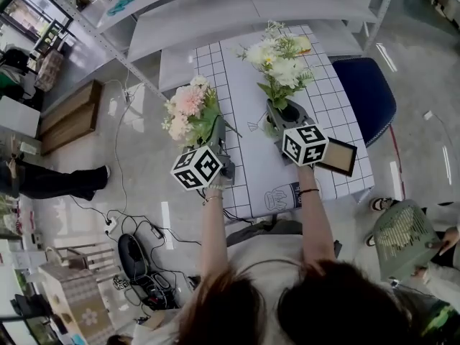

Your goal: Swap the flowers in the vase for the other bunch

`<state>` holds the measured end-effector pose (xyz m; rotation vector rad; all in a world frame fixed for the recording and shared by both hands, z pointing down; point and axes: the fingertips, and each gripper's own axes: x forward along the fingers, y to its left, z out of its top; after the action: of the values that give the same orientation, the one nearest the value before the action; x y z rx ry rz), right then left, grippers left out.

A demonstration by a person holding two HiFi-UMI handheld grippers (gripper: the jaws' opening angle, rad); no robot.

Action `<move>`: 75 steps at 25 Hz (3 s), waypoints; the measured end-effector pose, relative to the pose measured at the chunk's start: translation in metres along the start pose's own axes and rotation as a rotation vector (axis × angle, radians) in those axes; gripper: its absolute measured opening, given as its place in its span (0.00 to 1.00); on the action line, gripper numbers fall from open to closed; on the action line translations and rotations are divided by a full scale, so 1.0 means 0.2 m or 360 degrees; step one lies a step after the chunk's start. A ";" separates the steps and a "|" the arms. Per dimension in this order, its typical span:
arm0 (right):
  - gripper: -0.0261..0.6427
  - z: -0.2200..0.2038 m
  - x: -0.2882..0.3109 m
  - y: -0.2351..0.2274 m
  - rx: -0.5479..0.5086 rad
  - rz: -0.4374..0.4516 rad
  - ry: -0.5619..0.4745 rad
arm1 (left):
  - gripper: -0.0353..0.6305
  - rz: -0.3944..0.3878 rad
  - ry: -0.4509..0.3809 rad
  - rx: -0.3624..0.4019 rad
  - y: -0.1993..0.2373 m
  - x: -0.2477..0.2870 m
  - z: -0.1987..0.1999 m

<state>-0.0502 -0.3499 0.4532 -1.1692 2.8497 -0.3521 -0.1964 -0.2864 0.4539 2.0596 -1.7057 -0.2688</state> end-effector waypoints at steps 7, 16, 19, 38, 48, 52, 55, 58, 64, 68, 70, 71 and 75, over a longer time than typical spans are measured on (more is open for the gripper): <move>0.12 -0.05 -0.01 0.01 -0.0034 -0.0001 0.0057 | 0.14 -0.0001 -0.0004 -0.0008 0.00 -0.01 -0.01; 0.12 -0.11 -0.03 0.01 -0.0063 -0.0021 0.0126 | 0.14 -0.0006 0.0000 -0.0016 -0.01 -0.02 -0.01; 0.12 -0.13 -0.03 0.00 -0.0079 -0.0029 0.0162 | 0.14 -0.0013 0.0003 -0.0017 -0.02 -0.02 -0.02; 0.12 -0.23 -0.07 0.02 -0.0177 -0.0091 0.0346 | 0.14 -0.0035 0.0013 -0.0044 -0.03 -0.05 -0.05; 0.18 -0.28 -0.09 0.03 -0.0166 -0.0129 0.0384 | 0.14 -0.0039 0.0016 -0.0063 -0.02 -0.08 -0.06; 0.20 -0.30 -0.10 0.04 -0.0162 -0.0138 0.0395 | 0.14 -0.0044 0.0017 -0.0064 -0.03 -0.08 -0.07; 0.21 -0.31 -0.10 0.04 -0.0164 -0.0145 0.0405 | 0.14 -0.0047 0.0021 -0.0064 -0.03 -0.09 -0.07; 0.21 -0.31 -0.11 0.04 -0.0158 -0.0150 0.0405 | 0.14 -0.0046 0.0021 -0.0069 -0.03 -0.10 -0.07; 0.22 -0.31 -0.12 0.04 -0.0160 -0.0156 0.0409 | 0.14 -0.0047 0.0021 -0.0077 -0.03 -0.11 -0.08; 0.23 -0.30 -0.13 0.05 -0.0152 -0.0155 0.0406 | 0.14 -0.0048 0.0018 -0.0078 -0.04 -0.12 -0.08; 0.24 -0.30 -0.13 0.06 -0.0148 -0.0157 0.0406 | 0.14 -0.0045 0.0018 -0.0080 -0.04 -0.13 -0.08; 0.24 -0.31 -0.13 0.06 -0.0146 -0.0159 0.0406 | 0.14 -0.0045 0.0017 -0.0081 -0.04 -0.13 -0.08; 0.25 -0.30 -0.14 0.06 -0.0132 -0.0170 0.0398 | 0.14 -0.0043 0.0014 -0.0089 -0.04 -0.14 -0.08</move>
<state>-0.0461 -0.3101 0.5078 -1.3882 3.0462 -0.4159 -0.1896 -0.2550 0.4608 2.0415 -1.6476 -0.3123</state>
